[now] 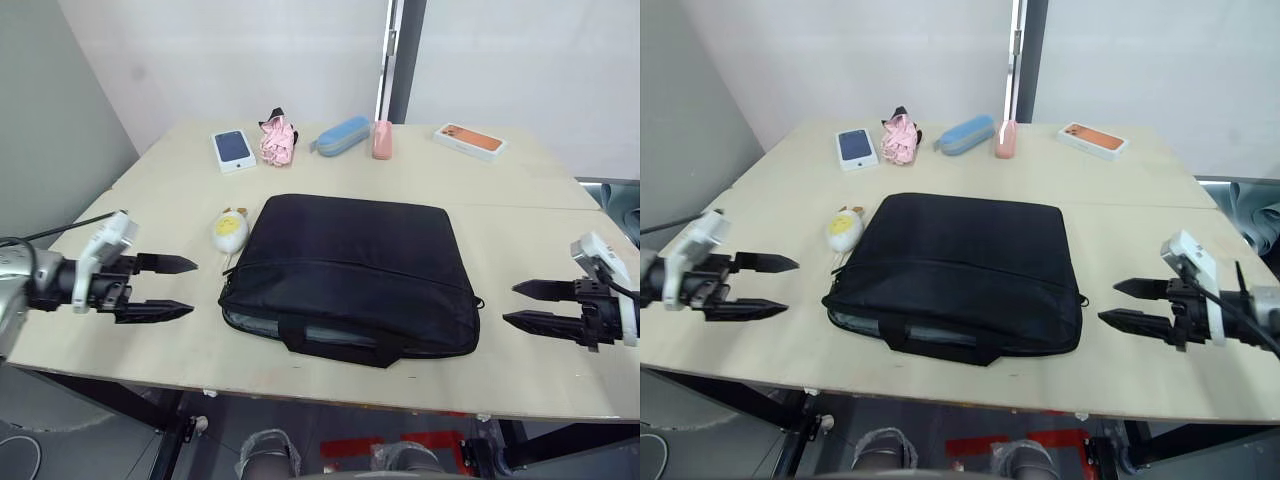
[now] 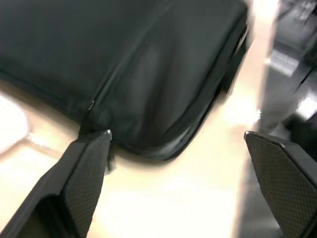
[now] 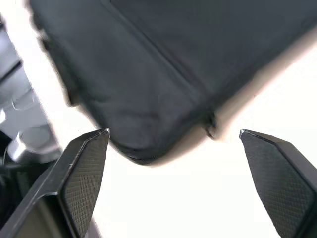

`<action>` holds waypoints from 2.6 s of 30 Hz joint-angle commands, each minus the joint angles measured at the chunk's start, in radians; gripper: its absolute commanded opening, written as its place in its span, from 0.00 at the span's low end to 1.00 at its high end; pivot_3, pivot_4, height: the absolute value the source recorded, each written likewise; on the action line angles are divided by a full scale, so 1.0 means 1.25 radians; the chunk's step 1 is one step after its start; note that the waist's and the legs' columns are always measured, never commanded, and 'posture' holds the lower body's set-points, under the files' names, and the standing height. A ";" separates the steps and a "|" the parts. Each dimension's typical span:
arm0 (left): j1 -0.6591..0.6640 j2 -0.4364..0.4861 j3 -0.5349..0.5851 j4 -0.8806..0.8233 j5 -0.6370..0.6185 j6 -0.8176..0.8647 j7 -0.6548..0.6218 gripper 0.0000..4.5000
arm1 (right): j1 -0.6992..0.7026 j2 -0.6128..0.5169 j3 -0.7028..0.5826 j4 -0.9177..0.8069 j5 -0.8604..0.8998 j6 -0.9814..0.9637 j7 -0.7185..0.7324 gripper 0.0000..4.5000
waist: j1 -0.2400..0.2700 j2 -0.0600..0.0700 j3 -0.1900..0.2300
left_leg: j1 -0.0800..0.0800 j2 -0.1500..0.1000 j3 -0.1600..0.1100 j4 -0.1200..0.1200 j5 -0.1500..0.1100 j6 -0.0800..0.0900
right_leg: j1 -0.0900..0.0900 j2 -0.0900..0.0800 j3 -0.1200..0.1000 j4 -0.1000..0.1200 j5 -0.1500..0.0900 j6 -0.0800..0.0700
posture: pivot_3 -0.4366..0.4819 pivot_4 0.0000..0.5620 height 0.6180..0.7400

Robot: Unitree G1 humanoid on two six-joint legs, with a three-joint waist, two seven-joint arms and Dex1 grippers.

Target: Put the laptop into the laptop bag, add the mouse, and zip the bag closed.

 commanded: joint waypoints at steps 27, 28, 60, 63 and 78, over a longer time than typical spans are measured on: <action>0.178 -0.043 0.092 -0.237 -0.055 0.095 0.002 1.00 | -0.075 0.219 0.344 -0.161 0.073 0.060 -0.235 0.69 | -0.009 0.000 0.000 | 0.000 0.000 0.000 -0.005 0.000 0.000 | 0.000 0.000 0.000 -0.005 0.000 0.001 | 0.48 0.27 1.00; 0.173 -0.043 0.093 -0.240 -0.058 0.095 0.002 1.00 | -0.069 0.213 0.347 -0.159 0.065 0.055 -0.233 0.69 | -0.009 0.000 0.000 | 0.000 0.000 0.000 -0.005 0.000 0.000 | 0.000 0.000 0.000 -0.004 0.000 0.001 | 0.48 0.27 1.00; 0.047 -0.075 0.032 -0.229 -0.055 0.089 0.010 1.00 | -0.127 0.293 0.347 -0.209 0.219 0.103 -0.286 0.69 | -0.009 0.000 0.000 | 0.001 0.000 -0.001 -0.002 0.000 0.000 | 0.002 0.000 0.000 -0.001 0.000 0.000 | 0.48 0.27 1.00; 0.039 -0.077 0.038 -0.194 -0.057 0.094 0.014 1.00 | -0.153 0.287 0.330 -0.207 0.261 0.115 -0.289 0.69 | -0.010 0.000 0.000 | 0.001 0.000 0.000 -0.001 0.000 0.000 | 0.002 0.000 0.000 0.000 0.000 0.000 | 0.48 0.27 1.00; 0.068 -0.082 0.059 -0.140 -0.046 0.090 0.025 1.00 | -0.331 0.320 0.419 -0.075 0.202 0.126 -0.333 0.69 | -0.007 0.000 -0.001 | 0.000 0.000 -0.002 0.002 0.000 0.000 | 0.002 0.000 -0.001 0.001 0.000 0.000 | 0.48 0.27 1.00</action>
